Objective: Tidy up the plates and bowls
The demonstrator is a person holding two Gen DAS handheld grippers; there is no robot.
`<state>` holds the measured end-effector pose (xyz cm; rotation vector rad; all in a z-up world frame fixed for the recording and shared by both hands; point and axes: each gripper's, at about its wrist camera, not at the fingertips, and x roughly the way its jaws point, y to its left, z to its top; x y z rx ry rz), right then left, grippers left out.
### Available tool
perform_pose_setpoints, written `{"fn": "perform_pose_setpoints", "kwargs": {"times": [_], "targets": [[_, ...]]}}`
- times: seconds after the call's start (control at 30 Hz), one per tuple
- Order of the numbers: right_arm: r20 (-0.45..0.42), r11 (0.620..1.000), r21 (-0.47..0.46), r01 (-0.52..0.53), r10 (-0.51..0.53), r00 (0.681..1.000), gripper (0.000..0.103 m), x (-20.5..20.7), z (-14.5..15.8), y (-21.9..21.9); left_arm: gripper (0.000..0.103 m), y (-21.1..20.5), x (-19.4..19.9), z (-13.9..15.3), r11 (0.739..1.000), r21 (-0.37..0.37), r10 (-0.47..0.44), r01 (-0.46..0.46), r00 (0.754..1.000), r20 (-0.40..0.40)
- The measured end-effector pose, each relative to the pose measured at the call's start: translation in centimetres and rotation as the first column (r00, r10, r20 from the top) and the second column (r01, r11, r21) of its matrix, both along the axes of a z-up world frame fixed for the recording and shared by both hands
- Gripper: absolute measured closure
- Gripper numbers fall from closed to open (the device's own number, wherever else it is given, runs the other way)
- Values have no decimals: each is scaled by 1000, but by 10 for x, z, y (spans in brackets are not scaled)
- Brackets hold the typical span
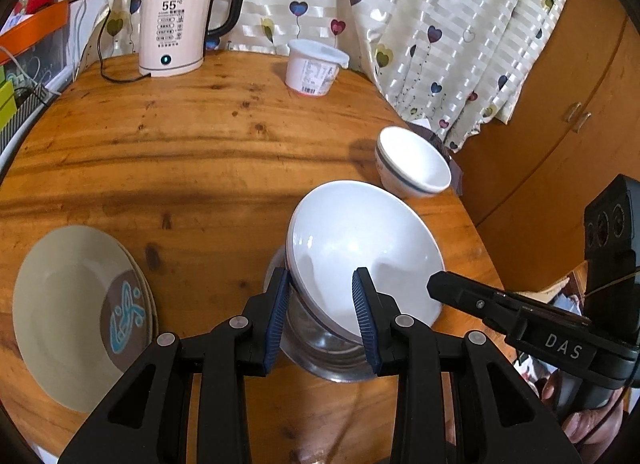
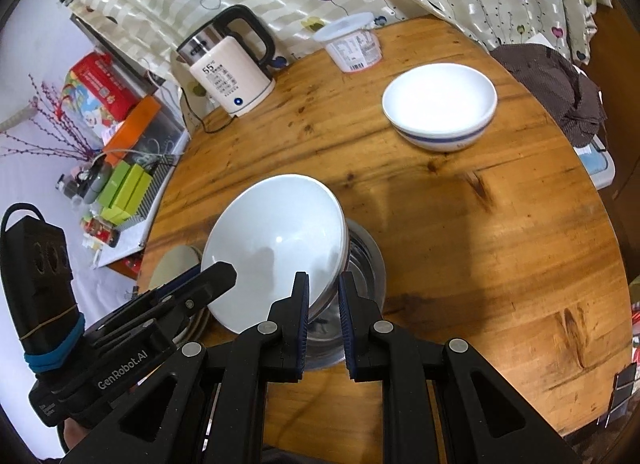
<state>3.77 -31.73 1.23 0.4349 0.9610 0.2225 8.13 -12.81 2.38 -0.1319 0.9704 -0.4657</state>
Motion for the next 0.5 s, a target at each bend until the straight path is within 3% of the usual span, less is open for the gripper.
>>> {"fn": "perform_pose_setpoints", "kwargs": {"times": [0.5], "targets": [[-42, 1000, -19, -10, 9, 999, 88, 3, -19, 2, 69, -4, -2, -24, 1000, 29, -11, 13, 999, -47]]}}
